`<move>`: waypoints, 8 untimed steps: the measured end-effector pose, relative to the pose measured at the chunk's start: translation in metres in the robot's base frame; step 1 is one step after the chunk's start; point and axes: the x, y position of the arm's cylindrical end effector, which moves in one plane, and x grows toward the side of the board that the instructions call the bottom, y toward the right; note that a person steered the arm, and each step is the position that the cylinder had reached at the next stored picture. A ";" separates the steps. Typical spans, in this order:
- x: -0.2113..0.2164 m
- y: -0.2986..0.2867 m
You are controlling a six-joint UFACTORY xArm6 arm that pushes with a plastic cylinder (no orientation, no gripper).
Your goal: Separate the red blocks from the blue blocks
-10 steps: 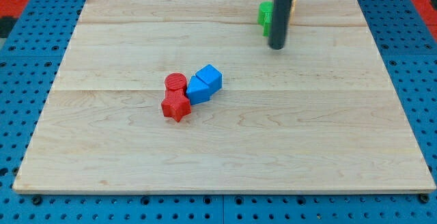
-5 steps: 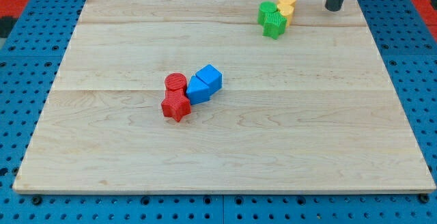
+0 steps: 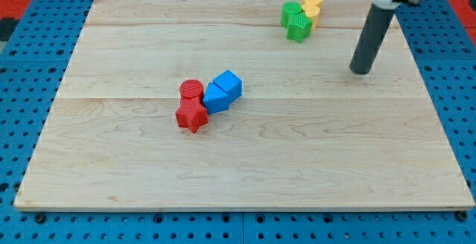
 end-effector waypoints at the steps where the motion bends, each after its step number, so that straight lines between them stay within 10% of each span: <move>1: 0.087 -0.040; 4: 0.054 -0.265; 8: -0.041 -0.194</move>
